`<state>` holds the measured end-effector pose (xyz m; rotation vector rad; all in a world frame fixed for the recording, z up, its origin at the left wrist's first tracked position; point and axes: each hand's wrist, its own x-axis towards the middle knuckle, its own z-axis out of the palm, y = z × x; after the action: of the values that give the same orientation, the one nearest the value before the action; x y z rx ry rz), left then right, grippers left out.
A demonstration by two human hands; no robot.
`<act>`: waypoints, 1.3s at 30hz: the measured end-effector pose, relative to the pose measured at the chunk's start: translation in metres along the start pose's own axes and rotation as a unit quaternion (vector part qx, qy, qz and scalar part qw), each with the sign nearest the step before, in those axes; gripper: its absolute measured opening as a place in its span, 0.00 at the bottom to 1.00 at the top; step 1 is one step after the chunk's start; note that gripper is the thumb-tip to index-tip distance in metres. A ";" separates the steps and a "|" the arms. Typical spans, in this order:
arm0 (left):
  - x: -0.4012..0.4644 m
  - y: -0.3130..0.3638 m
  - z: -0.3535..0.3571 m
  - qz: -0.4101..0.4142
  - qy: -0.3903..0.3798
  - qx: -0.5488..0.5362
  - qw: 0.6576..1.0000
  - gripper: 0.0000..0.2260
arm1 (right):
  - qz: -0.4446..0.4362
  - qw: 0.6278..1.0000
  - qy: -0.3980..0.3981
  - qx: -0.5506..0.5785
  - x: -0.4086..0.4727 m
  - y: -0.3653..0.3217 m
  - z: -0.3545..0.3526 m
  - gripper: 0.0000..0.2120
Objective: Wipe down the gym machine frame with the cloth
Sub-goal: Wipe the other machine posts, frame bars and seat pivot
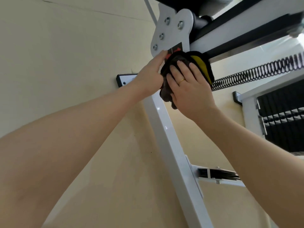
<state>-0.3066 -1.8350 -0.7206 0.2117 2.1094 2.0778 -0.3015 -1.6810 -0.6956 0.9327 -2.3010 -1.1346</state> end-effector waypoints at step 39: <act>0.052 -0.158 -0.084 -0.118 -0.094 0.457 0.877 0.24 | -0.103 0.943 -0.315 -0.023 0.107 -0.041 0.012 0.27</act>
<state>-0.3732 -1.9082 -0.8787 0.2350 2.6381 0.7617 -0.3672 -1.7698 -0.7289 0.8985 -2.6861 -1.7780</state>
